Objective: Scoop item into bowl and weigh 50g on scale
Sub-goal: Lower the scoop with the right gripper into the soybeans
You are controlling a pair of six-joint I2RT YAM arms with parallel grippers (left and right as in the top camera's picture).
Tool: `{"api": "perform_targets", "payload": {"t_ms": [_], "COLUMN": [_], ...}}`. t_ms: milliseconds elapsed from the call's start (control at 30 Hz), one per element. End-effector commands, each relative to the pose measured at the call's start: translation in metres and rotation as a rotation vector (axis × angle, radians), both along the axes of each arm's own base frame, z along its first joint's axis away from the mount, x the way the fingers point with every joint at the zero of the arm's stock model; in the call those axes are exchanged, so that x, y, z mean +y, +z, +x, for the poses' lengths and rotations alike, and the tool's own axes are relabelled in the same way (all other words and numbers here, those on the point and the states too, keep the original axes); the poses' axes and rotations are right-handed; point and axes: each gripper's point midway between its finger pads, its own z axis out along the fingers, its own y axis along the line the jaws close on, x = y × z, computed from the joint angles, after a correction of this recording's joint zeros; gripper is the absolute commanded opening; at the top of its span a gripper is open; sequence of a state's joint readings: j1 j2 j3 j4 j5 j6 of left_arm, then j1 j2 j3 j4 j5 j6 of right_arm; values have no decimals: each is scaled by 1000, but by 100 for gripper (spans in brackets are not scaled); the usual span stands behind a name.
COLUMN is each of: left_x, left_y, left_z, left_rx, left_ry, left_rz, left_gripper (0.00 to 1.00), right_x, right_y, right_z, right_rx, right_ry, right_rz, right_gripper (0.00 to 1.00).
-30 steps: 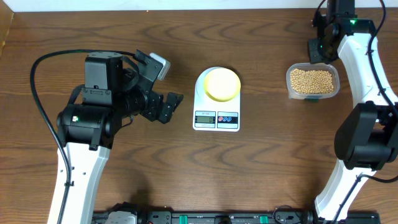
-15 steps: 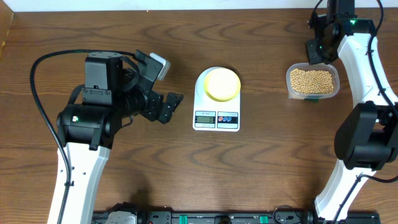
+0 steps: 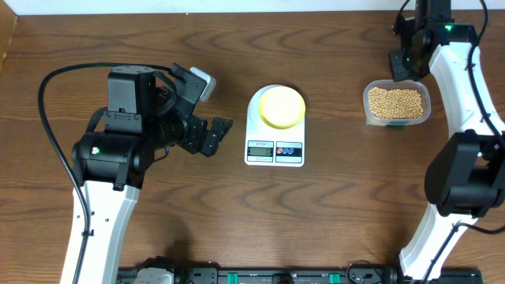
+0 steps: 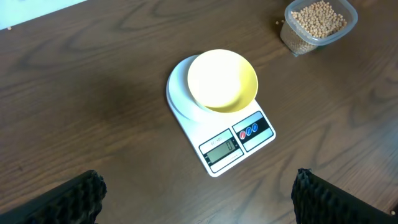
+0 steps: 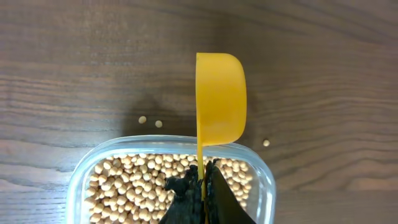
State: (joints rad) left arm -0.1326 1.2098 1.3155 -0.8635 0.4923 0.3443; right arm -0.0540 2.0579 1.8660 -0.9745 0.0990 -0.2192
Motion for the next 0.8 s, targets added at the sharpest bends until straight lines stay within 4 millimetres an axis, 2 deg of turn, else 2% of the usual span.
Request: {"api": "perform_targets", "payload": {"t_ms": [0, 200, 267, 300, 567, 767], "left_x": [-1, -1, -1, -1, -1, -1], "left_y": [0, 0, 0, 0, 0, 0], "left_z": [-1, -1, -1, -1, -1, -1], "left_rx": [3, 3, 3, 3, 3, 3], "left_ry": [-4, -4, -4, -4, -4, -4], "left_rz": [-10, -10, -10, -10, -10, -10], "left_gripper": [98, 97, 97, 98, 98, 98], "right_x": [-4, -3, -6, -8, -6, -6], "right_y": [65, 103, 110, 113, 97, 89], "right_z": [0, -14, -24, -36, -80, -85], "right_rx": [-150, -215, -211, -191, -18, 11], "right_ry": [-32, -43, -72, -104, -143, -159], "right_rz": [-11, -8, -12, -13, 2, 3], "right_gripper": [1, 1, 1, 1, 1, 1]}}
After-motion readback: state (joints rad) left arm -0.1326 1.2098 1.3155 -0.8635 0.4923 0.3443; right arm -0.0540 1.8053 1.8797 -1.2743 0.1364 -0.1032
